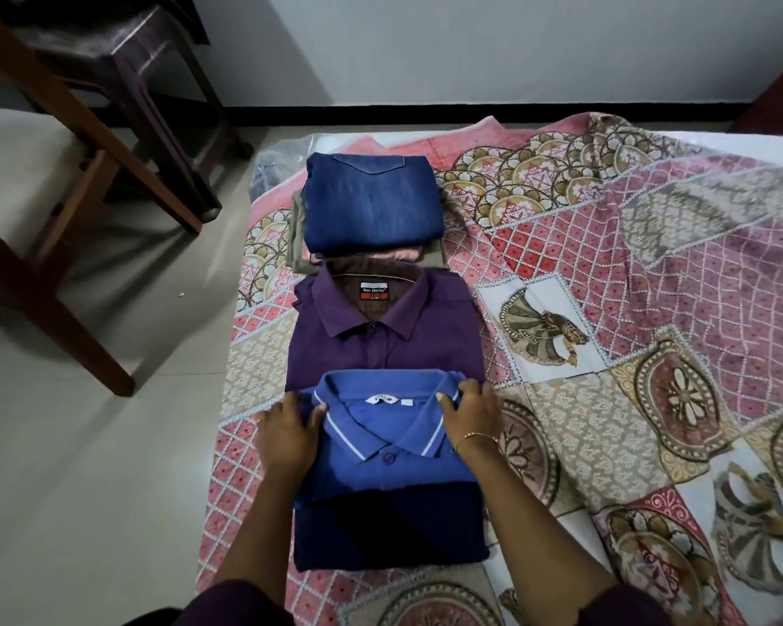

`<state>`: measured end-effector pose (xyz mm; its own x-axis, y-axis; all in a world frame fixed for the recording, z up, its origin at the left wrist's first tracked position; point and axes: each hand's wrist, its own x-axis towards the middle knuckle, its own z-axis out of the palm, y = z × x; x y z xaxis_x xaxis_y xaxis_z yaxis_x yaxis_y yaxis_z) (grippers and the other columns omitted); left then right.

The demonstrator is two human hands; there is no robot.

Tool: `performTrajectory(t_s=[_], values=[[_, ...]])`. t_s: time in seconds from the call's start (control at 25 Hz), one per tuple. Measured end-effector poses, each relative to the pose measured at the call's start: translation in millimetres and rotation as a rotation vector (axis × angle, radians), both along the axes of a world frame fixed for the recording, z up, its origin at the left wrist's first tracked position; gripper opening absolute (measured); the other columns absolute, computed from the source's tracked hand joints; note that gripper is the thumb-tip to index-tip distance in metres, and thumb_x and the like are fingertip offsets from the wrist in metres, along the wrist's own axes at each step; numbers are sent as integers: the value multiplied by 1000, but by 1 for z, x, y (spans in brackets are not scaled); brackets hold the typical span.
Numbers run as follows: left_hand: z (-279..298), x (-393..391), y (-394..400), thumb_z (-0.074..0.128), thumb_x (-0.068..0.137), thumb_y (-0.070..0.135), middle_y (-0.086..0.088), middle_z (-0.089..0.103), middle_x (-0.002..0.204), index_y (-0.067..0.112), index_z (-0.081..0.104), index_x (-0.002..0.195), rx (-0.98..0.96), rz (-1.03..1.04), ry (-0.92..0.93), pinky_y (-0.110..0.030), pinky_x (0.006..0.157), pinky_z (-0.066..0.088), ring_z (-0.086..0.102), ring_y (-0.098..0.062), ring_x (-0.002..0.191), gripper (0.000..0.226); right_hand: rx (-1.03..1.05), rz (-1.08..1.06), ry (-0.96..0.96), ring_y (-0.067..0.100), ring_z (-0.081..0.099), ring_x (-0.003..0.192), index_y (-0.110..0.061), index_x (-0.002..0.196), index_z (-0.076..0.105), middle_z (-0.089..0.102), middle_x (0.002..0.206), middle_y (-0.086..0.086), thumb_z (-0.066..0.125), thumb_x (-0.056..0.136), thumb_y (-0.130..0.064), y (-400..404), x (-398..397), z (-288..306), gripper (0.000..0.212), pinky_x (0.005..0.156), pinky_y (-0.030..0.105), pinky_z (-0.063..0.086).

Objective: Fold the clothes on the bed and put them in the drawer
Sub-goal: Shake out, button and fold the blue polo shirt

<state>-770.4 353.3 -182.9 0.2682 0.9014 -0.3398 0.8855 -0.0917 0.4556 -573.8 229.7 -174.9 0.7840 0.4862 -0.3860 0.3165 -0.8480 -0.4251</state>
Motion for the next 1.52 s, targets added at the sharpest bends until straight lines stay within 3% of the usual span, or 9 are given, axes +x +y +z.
performTrajectory(t_s=[0.12, 0.24, 0.36, 0.56, 0.76, 0.96, 1.28, 1.4, 1.52], values=[[0, -3, -4, 60, 82, 56, -29, 51, 124, -3, 47, 125, -174, 320, 44, -45, 94, 38, 48, -43, 116, 73, -4, -251, 202, 39, 49, 114, 2, 123, 47, 47, 126, 23, 60, 86, -44, -4, -1, -5, 60, 88, 40, 42], [2, -4, -9, 42, 95, 49, -28, 57, 117, -4, 53, 112, -221, 312, 41, -41, 89, 40, 54, -41, 110, 57, 37, -297, 356, 35, 56, 101, 4, 111, 53, 57, 119, 24, 54, 90, -43, -5, -1, -5, 51, 83, 39, 45], [14, 1, -13, 38, 99, 39, -26, 61, 102, 1, 54, 91, -75, 317, -80, -40, 79, 39, 56, -40, 97, 42, 143, -285, 356, 38, 57, 100, 5, 100, 58, 60, 111, 28, 48, 94, -39, -6, -2, 2, 45, 81, 37, 43], [35, -13, -27, 38, 100, 32, -22, 60, 84, 10, 41, 67, -27, 344, -281, -36, 66, 32, 53, -33, 78, 39, 306, -273, 185, 41, 57, 94, 6, 106, 55, 61, 101, 28, 42, 97, -35, -28, -24, 16, 44, 73, 38, 41], [13, -37, -44, 37, 100, 32, -22, 62, 91, 5, 53, 76, -165, 276, -221, -39, 76, 39, 57, -37, 89, 40, 193, -256, 79, 42, 57, 98, 3, 124, 48, 60, 111, 28, 40, 98, -34, -55, -49, 2, 46, 74, 40, 44], [-27, -34, -44, 31, 102, 31, -28, 57, 120, -5, 57, 115, -282, 220, -190, -37, 87, 38, 53, -41, 110, 46, 97, -273, 108, 40, 51, 110, 0, 129, 45, 51, 126, 26, 33, 100, -35, -55, -48, -32, 47, 83, 38, 41], [-44, -39, -51, 33, 101, 36, -24, 54, 124, -1, 52, 120, -346, 283, -226, -40, 93, 38, 51, -37, 111, 45, -63, -186, 35, 39, 49, 116, -3, 131, 42, 50, 129, 24, 28, 100, -38, -65, -47, -43, 49, 90, 42, 40], [-18, -34, -47, 45, 94, 32, -23, 55, 119, 1, 49, 117, -134, 442, -125, -48, 96, 39, 51, -39, 109, 39, 0, -145, -198, 41, 53, 107, 0, 126, 48, 56, 118, 25, 40, 98, -32, -68, -46, -31, 44, 81, 44, 42], [28, -15, -40, 45, 93, 36, -21, 58, 115, 2, 56, 112, 57, 381, -192, -49, 93, 38, 51, -39, 109, 41, 156, -109, -366, 44, 60, 79, 6, 101, 60, 61, 89, 30, 54, 91, -25, -69, -42, -1, 33, 61, 45, 47]])
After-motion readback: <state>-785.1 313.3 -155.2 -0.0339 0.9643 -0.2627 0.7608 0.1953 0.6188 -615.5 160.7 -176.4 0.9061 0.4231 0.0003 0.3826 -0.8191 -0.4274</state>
